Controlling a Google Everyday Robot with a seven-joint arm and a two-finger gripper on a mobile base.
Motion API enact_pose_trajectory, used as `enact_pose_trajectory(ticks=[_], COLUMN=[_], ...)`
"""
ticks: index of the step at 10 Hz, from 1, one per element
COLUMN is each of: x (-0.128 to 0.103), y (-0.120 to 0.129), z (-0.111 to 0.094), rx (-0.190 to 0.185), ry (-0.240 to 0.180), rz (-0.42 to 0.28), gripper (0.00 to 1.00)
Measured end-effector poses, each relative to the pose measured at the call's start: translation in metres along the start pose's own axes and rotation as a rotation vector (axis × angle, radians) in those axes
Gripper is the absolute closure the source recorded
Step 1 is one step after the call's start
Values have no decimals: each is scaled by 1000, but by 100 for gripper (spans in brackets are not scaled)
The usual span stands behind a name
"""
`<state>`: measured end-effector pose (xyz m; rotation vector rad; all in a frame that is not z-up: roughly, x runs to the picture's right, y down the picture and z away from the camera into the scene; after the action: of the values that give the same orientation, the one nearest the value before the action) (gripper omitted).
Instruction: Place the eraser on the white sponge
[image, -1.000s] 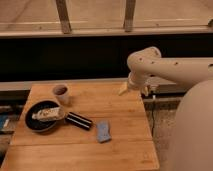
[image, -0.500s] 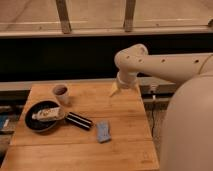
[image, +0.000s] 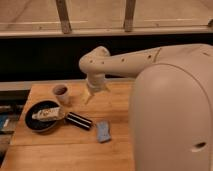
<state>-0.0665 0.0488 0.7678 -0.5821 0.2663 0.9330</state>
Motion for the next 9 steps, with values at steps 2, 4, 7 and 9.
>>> enact_pose_trajectory(ticks=[2, 4, 7, 9], x=[-18, -19, -18, -18], y=[77, 100, 98, 97], z=[15, 20, 20, 20], rx=[-52, -68, -62, -62], ry=[5, 11, 15, 15], rz=[-150, -199, -199, -200], gripper=[20, 20, 20, 20])
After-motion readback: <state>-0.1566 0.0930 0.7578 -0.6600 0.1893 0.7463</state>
